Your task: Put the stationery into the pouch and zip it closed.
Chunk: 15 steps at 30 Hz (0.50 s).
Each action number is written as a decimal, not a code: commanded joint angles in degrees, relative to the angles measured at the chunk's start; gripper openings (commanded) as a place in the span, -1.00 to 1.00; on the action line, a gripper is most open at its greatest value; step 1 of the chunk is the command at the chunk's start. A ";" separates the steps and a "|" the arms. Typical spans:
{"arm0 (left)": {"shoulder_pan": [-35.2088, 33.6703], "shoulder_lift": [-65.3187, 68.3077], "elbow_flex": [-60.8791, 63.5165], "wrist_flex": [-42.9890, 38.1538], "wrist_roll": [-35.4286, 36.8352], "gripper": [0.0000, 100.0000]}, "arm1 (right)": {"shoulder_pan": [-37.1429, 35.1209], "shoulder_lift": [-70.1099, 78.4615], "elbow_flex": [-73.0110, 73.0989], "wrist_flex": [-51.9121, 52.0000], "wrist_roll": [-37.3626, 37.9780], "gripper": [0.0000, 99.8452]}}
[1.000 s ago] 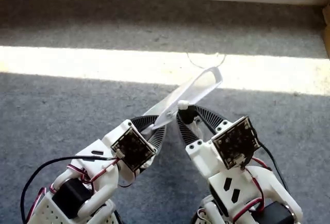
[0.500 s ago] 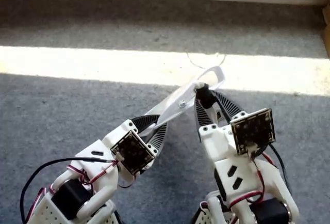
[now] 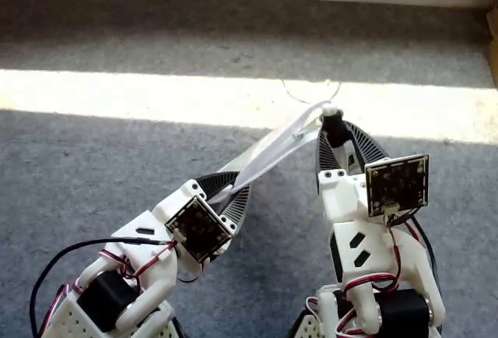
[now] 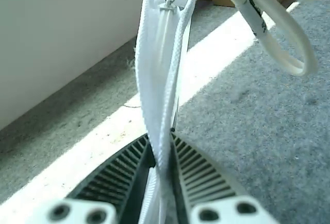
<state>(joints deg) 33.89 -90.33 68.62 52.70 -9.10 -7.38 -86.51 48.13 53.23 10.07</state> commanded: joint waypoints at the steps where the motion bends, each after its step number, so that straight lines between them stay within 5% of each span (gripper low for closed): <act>1: -1.98 0.31 -0.40 0.62 -0.35 -0.99 | 2.95 -1.36 -0.31 -3.21 -0.79 -0.99; 15: -1.80 0.22 -0.75 0.70 -0.35 -0.99 | 1.89 -1.36 -0.40 -1.63 -0.79 -0.99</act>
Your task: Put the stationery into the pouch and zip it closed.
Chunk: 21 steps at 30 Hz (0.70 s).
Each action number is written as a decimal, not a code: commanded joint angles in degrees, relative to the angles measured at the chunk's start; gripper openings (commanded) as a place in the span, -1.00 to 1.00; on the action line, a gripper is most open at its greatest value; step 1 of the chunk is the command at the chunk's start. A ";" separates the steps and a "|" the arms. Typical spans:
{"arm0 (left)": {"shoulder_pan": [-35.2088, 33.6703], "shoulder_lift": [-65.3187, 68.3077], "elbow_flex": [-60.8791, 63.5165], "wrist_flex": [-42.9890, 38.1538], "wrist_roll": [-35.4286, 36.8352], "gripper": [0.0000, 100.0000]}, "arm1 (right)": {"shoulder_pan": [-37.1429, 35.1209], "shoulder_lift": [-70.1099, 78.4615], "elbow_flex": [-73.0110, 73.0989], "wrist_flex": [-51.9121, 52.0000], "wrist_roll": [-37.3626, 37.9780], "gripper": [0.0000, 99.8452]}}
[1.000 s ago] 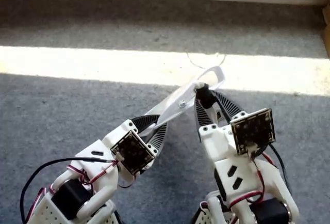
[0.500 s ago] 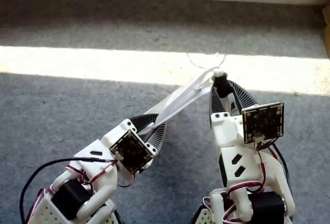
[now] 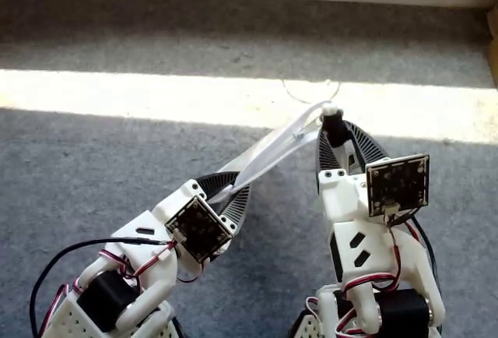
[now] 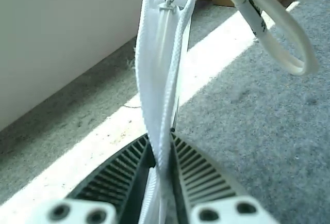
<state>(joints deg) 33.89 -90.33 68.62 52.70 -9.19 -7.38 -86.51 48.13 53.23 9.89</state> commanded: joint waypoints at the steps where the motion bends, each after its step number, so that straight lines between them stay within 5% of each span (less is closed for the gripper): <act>1: -1.71 0.22 -0.75 0.70 -0.18 -0.99 | 0.92 -1.36 -0.66 -0.48 -0.62 -0.99; 5: -1.89 0.22 -0.92 0.70 1.14 -0.92 | -3.38 -1.45 -0.84 4.26 -0.35 -0.99; 12: -6.11 0.22 -4.97 2.81 16.79 -0.56 | -4.18 -1.45 -0.40 7.52 -0.18 -0.99; 21: -6.20 0.22 -5.14 2.55 16.97 -0.57 | -9.36 -15.25 4.18 8.57 -0.09 -0.99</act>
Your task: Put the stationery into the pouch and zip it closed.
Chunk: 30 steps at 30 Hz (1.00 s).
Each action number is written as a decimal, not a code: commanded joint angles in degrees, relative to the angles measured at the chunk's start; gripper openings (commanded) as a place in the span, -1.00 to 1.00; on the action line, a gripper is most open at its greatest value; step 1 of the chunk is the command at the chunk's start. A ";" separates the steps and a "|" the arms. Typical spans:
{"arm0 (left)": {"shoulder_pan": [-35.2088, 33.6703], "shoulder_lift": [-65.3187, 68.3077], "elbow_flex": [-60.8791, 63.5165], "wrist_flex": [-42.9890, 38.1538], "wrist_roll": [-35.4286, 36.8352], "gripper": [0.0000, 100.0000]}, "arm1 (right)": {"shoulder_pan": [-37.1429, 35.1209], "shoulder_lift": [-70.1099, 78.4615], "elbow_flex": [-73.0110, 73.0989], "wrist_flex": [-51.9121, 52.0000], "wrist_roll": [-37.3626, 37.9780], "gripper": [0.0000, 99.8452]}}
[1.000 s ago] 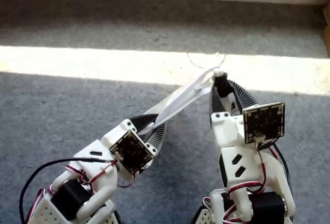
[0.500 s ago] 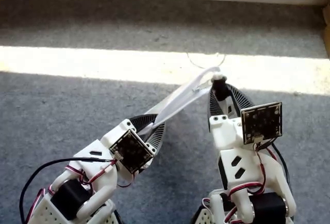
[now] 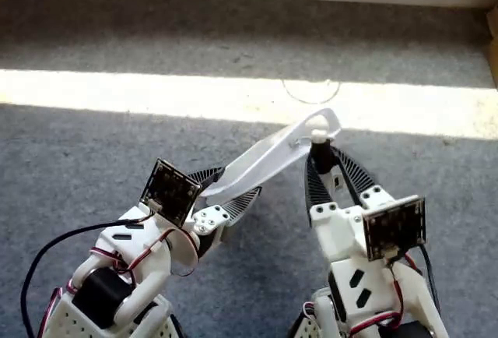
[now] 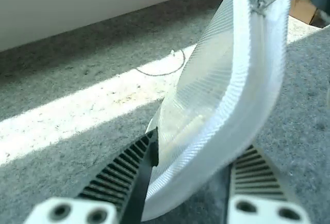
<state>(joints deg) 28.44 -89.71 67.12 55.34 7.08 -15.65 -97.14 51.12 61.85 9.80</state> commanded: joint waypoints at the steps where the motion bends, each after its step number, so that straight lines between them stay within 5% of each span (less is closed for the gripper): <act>1: -0.66 -0.40 -3.82 -0.09 0.70 -0.57 | -1.10 -6.02 2.07 -0.04 0.00 -0.99; 10: -0.75 -0.40 -7.25 -0.18 0.44 -0.57 | -3.47 -7.69 6.37 0.04 3.08 -0.99; 23: 10.86 0.13 -4.97 -1.67 -18.02 -0.69 | -4.26 -7.69 6.37 0.13 2.81 -0.99; 30: 12.00 0.22 -0.66 -7.65 -22.15 -0.80 | -4.26 -7.78 6.37 0.84 2.99 -0.99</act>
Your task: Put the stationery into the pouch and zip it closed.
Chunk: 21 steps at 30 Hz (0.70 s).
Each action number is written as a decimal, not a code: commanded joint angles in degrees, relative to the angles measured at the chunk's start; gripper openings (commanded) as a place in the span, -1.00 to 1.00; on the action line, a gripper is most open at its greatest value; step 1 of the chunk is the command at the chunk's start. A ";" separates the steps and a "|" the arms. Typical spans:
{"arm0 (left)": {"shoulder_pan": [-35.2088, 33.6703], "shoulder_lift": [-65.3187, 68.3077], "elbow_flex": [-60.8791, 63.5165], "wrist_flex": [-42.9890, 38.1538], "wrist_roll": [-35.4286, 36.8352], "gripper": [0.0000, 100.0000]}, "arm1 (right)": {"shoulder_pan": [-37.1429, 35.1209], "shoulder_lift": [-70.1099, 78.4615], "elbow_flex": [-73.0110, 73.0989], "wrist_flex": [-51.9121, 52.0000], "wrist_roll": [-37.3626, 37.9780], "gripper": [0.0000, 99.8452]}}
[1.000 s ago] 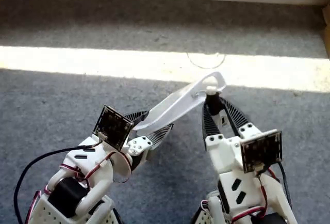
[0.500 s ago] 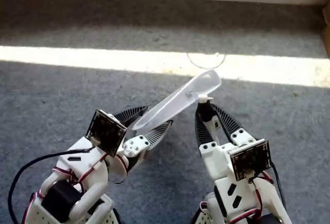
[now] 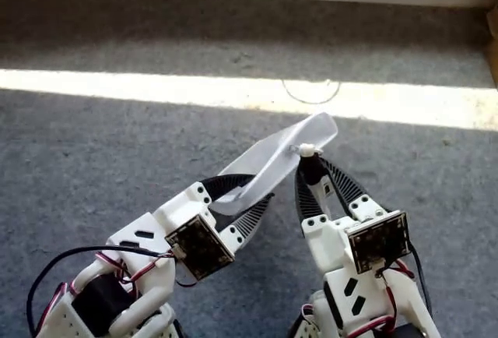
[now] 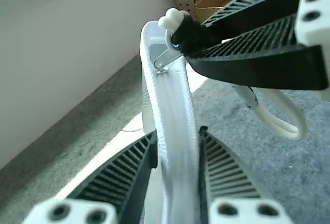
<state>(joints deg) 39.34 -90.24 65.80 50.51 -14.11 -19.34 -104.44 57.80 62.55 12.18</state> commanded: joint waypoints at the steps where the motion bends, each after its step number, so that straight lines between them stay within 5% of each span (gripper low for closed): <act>1: 1.19 0.48 1.45 -3.43 -0.88 -0.82 | -0.57 -0.48 -0.31 0.13 0.62 -0.99; 14: 1.01 0.13 2.51 -3.60 -0.62 -0.97 | -0.22 -0.48 -0.22 -0.31 0.26 -0.99; 21: -2.77 0.13 2.51 -3.78 -0.62 -0.99 | 7.08 -0.48 -0.13 -3.38 -2.99 -0.99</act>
<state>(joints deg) 38.99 -90.33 68.53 47.43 -14.29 -15.03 -104.44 57.80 61.49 10.42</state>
